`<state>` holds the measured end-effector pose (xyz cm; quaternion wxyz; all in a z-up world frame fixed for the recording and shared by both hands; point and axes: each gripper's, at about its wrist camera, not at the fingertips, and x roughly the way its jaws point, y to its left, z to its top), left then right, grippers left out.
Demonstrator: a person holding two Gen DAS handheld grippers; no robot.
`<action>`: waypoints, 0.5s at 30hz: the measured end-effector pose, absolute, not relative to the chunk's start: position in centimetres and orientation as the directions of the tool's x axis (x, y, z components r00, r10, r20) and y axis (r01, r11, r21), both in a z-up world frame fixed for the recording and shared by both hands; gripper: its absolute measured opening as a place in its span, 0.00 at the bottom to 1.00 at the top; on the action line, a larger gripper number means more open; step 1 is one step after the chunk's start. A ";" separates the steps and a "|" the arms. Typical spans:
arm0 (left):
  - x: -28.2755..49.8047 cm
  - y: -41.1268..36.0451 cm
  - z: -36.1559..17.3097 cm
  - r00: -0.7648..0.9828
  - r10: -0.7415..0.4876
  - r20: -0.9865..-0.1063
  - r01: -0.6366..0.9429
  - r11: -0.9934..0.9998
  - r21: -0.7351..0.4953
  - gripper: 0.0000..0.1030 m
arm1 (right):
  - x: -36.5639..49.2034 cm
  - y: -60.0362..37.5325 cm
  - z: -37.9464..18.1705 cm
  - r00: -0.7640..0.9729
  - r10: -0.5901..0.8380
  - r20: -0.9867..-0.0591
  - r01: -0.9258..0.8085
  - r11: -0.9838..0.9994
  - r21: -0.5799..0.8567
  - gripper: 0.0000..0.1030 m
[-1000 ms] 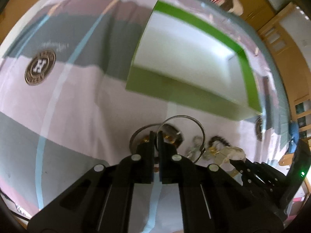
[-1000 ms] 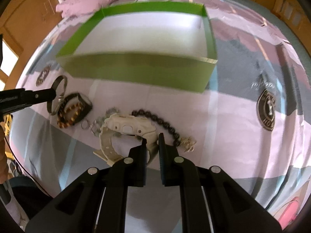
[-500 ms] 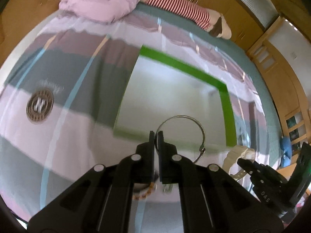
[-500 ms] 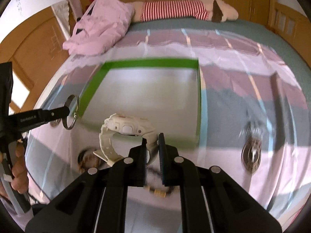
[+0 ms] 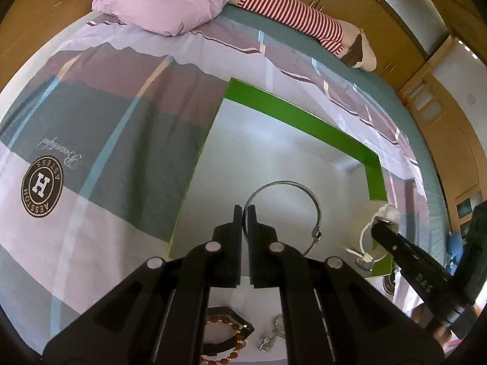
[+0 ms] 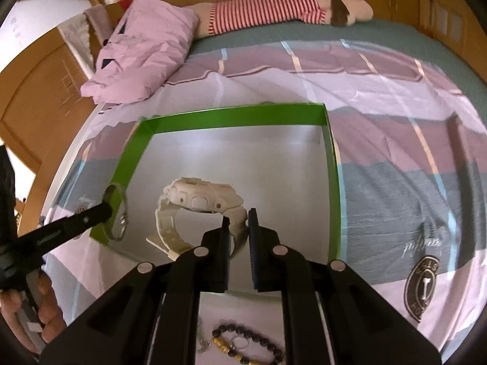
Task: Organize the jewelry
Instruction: 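Carry the white watch and silver bangle into the green box and open both tools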
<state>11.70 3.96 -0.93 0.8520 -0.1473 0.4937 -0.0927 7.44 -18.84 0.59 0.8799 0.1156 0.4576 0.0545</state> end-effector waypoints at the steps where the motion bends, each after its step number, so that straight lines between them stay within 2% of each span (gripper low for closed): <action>1: 11.5 3.9 -0.7 0.501 -0.301 -0.812 0.014 0.940 -0.340 0.03 | 6.6 -18.5 1.1 0.572 0.220 -0.790 -0.013 0.966 0.259 0.10; 3: 11.1 3.8 -0.1 0.514 -0.300 -0.804 0.024 0.942 -0.336 0.03 | 4.6 -16.6 2.4 0.557 0.210 -0.804 -0.121 0.978 0.171 0.10; 5: 10.8 3.7 0.4 0.528 -0.286 -0.800 0.029 0.947 -0.319 0.03 | 2.0 -13.3 2.8 0.599 0.083 -0.797 -0.240 0.967 -0.080 0.10; 7: 10.4 3.5 0.6 0.538 -0.272 -0.798 0.036 0.953 -0.301 0.05 | 0.6 -11.4 1.9 0.635 -0.045 -0.771 -0.257 0.929 -0.266 0.10; 9: 10.3 3.3 0.8 0.541 -0.275 -0.795 0.042 0.953 -0.301 0.05 | 0.0 -11.0 1.1 0.652 -0.115 -0.749 -0.235 0.909 -0.344 0.10; 10: 10.2 3.1 0.9 0.540 -0.277 -0.795 0.044 0.952 -0.302 0.05 | -0.4 -11.2 1.1 0.659 -0.108 -0.744 -0.240 0.908 -0.345 0.10; 12: 10.2 2.9 0.9 0.538 -0.280 -0.795 0.044 0.951 -0.305 0.05 | -0.6 -12.5 2.0 0.633 0.053 -0.772 -0.293 0.940 -0.176 0.09; 15: 10.1 2.8 0.8 0.534 -0.284 -0.796 0.054 0.952 -0.303 0.05 | 1.1 -15.2 1.9 0.611 0.040 -0.791 -0.186 0.978 -0.093 0.10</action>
